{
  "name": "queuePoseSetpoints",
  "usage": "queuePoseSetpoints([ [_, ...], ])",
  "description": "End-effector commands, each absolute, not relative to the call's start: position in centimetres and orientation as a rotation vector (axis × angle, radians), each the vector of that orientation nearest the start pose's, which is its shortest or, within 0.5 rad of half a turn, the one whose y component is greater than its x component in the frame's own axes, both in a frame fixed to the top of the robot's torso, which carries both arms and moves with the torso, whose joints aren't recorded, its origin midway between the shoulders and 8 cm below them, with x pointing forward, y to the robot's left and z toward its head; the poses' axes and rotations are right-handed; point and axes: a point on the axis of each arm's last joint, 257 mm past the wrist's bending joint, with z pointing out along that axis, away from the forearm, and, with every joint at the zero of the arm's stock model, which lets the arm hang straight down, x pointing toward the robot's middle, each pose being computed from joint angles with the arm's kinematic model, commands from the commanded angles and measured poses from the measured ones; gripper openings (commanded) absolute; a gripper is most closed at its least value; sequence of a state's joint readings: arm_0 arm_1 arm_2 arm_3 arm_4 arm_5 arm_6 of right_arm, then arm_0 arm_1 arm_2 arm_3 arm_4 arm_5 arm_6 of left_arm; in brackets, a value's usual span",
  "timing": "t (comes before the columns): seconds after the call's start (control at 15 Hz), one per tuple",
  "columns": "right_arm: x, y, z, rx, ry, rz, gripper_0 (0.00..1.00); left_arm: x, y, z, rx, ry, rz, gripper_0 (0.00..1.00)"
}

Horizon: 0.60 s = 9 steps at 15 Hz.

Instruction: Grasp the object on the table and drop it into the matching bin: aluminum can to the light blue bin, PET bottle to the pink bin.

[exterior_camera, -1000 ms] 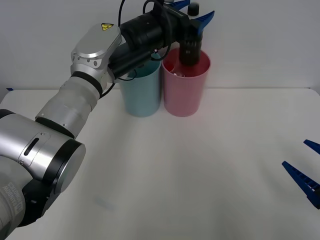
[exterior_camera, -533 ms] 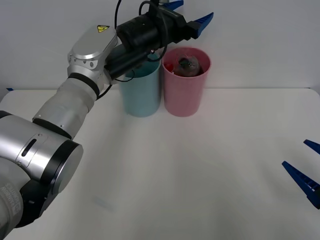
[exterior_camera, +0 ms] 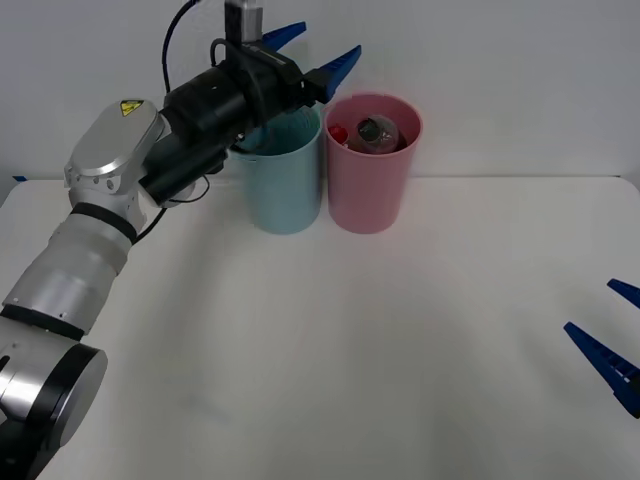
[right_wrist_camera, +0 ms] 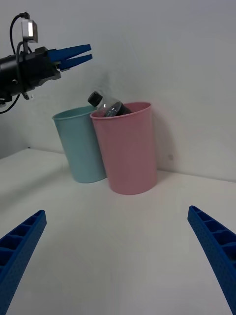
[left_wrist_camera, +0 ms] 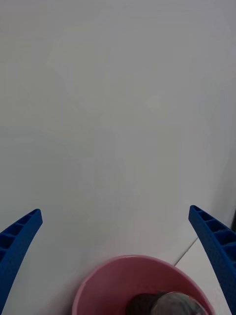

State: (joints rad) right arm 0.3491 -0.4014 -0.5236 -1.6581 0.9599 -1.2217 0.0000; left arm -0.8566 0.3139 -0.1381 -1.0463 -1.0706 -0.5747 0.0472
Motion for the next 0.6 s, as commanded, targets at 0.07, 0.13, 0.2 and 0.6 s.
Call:
queuePoseSetpoints([
  [0.07, 34.2, -33.0, -16.9, -0.465, 1.441, 0.567, 1.0, 63.0, 7.0, 1.6, 0.566, 1.218, -0.655, 1.0],
  [0.13, 34.2, -33.0, -16.9, -0.465, 1.441, 0.567, 1.0, 62.3, 8.5, 1.5, 0.558, 1.211, -0.648, 1.0],
  [0.2, 34.2, -33.0, -16.9, -0.465, 1.441, 0.567, 1.0, 61.5, 9.8, 1.2, 0.554, 1.206, -0.644, 1.0],
  [0.6, 34.2, -33.0, -16.9, -0.465, 1.441, 0.567, 1.0, 56.2, 19.0, -2.3, 0.594, 1.21, -0.556, 1.0],
])
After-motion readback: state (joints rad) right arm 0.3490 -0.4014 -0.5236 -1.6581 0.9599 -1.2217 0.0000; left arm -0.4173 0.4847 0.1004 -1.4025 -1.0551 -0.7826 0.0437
